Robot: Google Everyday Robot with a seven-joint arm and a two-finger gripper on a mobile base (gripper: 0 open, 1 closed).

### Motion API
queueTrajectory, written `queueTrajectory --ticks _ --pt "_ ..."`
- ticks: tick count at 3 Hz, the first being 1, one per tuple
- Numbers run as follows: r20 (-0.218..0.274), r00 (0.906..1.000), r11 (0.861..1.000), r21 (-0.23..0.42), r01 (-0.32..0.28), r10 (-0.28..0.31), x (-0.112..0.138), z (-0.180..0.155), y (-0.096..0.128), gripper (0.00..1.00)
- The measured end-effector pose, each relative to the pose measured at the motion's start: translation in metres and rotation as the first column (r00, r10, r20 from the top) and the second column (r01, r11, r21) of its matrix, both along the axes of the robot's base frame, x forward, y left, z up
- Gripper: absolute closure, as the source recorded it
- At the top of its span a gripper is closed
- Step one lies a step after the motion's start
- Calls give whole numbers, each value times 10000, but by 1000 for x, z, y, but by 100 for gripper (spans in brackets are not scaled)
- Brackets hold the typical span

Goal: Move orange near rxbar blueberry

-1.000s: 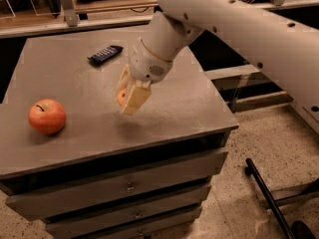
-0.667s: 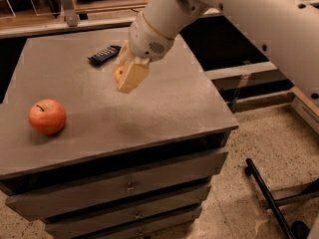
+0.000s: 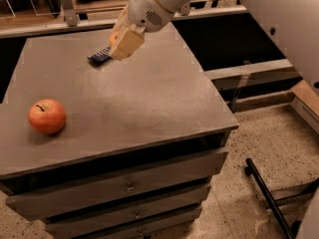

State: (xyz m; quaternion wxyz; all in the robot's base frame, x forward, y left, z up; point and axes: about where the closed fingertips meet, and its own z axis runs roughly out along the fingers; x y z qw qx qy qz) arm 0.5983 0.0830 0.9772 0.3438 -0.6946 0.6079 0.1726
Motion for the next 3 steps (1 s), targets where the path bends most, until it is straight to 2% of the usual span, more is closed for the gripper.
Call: queueTrajectory --ticks 1,2,3 --pt "38 10000 10000 51 49 -49 2 2 0 100" --pt "274 9988 9980 505 380 -394 13 1 -2 100" --pt "556 9803 9452 2805 1669 -1896 68 -17 -18 100"
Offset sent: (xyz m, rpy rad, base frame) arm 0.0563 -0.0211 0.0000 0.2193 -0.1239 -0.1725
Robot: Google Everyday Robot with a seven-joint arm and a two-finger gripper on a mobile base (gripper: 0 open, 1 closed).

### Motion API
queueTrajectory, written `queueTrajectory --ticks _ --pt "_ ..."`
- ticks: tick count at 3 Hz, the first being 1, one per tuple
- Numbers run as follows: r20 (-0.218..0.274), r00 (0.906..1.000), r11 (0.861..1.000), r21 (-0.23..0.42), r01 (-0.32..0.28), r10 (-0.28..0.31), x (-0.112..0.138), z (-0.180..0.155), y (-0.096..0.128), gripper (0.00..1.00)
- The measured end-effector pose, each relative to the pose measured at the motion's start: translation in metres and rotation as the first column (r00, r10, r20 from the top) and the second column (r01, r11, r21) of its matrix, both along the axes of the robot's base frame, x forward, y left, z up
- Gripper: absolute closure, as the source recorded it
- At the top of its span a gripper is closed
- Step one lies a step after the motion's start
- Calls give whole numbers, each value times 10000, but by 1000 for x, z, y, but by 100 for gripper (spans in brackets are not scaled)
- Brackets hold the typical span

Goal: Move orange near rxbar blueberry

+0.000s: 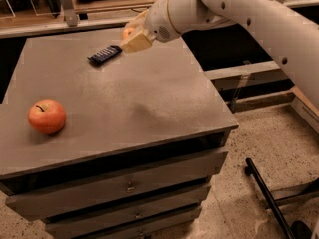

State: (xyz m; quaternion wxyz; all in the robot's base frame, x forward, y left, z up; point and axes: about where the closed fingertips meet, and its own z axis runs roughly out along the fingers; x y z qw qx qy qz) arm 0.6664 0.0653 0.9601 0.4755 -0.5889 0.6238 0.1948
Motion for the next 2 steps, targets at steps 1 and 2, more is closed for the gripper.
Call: queueTrajectory --ticks 1,2 --pt "-131 9924 9860 1127 1232 -1225 29 8 -9 100" --pt "-132 9924 9860 1127 1231 -1224 29 8 -9 100"
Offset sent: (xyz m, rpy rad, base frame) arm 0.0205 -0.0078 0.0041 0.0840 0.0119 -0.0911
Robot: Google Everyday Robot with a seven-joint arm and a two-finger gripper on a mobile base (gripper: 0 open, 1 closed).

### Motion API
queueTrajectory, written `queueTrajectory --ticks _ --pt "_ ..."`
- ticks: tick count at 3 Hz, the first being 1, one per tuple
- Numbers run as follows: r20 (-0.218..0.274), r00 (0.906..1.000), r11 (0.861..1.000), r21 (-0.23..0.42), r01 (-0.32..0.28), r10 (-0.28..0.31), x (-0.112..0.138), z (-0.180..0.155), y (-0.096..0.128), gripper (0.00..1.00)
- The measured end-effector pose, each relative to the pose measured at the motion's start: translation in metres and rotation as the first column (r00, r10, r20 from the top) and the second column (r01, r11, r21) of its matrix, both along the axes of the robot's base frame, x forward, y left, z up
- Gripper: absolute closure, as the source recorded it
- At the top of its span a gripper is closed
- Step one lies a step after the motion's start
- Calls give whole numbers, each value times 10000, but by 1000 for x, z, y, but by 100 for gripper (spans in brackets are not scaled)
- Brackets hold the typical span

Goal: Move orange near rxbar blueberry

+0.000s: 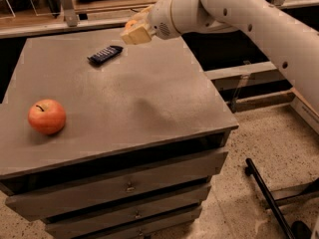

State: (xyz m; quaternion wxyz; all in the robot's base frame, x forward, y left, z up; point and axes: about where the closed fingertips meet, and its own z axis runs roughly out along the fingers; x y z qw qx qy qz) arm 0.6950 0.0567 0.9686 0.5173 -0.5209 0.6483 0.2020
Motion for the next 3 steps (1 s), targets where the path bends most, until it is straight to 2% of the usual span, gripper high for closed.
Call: queueTrajectory --ticks 1,2,3 --pt "-319 9995 9997 256 -7 15 10 -10 13 100" --pt "-858 9963 9982 598 10 42 24 -25 31 100" --pt "-1412 9900 9967 796 159 -45 36 -43 41 100"
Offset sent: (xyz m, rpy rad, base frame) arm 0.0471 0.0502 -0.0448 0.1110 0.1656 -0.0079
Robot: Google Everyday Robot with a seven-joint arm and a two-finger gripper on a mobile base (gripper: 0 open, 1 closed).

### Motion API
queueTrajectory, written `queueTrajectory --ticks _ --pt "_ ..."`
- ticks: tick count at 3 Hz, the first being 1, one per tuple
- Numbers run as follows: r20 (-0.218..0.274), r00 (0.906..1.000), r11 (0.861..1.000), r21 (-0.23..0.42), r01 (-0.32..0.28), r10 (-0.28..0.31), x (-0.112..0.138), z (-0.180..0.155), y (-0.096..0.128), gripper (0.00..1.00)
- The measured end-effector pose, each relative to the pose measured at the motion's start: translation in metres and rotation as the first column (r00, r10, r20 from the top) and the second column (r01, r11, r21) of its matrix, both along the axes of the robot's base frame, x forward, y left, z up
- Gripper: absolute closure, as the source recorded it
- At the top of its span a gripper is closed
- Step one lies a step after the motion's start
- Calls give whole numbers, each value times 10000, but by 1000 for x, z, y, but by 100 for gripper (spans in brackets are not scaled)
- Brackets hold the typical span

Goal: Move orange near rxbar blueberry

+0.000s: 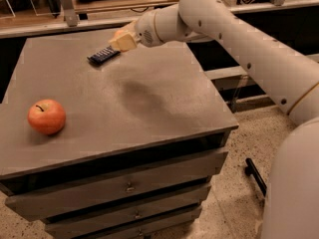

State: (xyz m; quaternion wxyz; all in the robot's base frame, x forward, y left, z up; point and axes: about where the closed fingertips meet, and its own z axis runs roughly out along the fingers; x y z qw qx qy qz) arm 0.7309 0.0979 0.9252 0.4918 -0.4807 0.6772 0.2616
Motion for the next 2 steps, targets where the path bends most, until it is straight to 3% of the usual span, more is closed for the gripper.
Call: queueTrajectory --ticks 1,2 --pt "-392 9991 9999 -14 152 -152 12 -19 6 100" --pt "-685 9967 9987 -315 412 -433 31 -41 9 79"
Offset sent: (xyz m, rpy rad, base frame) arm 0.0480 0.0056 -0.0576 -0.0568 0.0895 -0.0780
